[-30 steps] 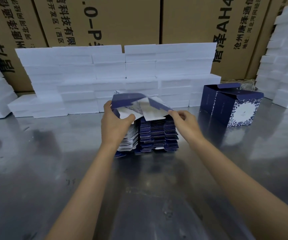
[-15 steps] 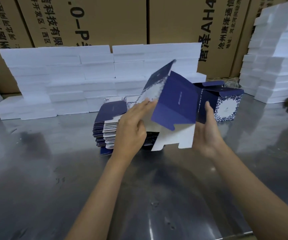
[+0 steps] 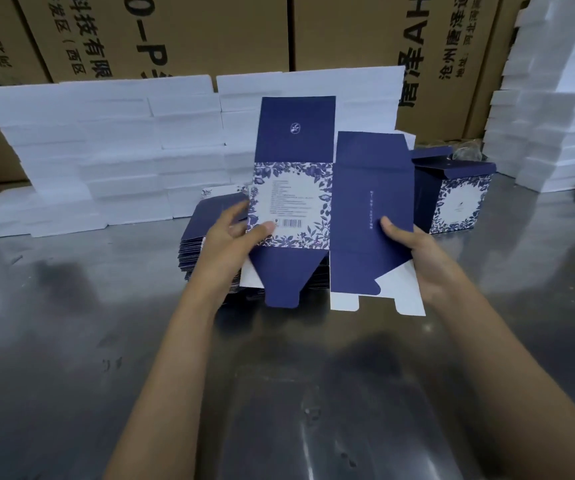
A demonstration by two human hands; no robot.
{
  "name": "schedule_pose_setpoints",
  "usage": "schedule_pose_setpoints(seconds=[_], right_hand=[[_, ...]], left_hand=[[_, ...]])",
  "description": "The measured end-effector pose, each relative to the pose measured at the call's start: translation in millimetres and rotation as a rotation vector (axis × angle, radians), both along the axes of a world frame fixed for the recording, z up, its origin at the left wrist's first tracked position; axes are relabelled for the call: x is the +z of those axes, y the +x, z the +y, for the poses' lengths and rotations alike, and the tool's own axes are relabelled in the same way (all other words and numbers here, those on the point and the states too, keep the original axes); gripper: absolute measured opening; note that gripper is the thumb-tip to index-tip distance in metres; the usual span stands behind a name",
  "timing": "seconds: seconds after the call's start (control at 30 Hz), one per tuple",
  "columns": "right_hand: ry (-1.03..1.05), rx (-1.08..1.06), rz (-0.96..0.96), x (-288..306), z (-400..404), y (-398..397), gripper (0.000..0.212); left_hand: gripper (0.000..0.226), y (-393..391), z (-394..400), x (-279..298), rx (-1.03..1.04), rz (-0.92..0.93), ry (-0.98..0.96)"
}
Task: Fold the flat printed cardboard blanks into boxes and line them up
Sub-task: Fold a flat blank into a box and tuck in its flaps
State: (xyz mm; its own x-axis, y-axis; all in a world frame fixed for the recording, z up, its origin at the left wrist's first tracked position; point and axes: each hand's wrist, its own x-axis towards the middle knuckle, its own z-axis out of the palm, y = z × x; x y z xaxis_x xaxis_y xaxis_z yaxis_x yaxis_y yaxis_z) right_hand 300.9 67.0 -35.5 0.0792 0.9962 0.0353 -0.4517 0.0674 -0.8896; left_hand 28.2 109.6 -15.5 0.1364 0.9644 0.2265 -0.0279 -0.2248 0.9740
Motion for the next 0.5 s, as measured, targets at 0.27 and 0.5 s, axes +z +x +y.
schedule_pose_setpoints(seconds=[0.27, 0.5], right_hand=[[0.073, 0.101, -0.115, -15, 16, -20, 0.035], [0.037, 0.097, -0.119, -25, 12, -23, 0.035]], left_hand=[[0.032, -26, 6, -16, -0.028, -0.067, 0.03], [0.021, -29, 4, -20, 0.011, -0.113, -0.037]])
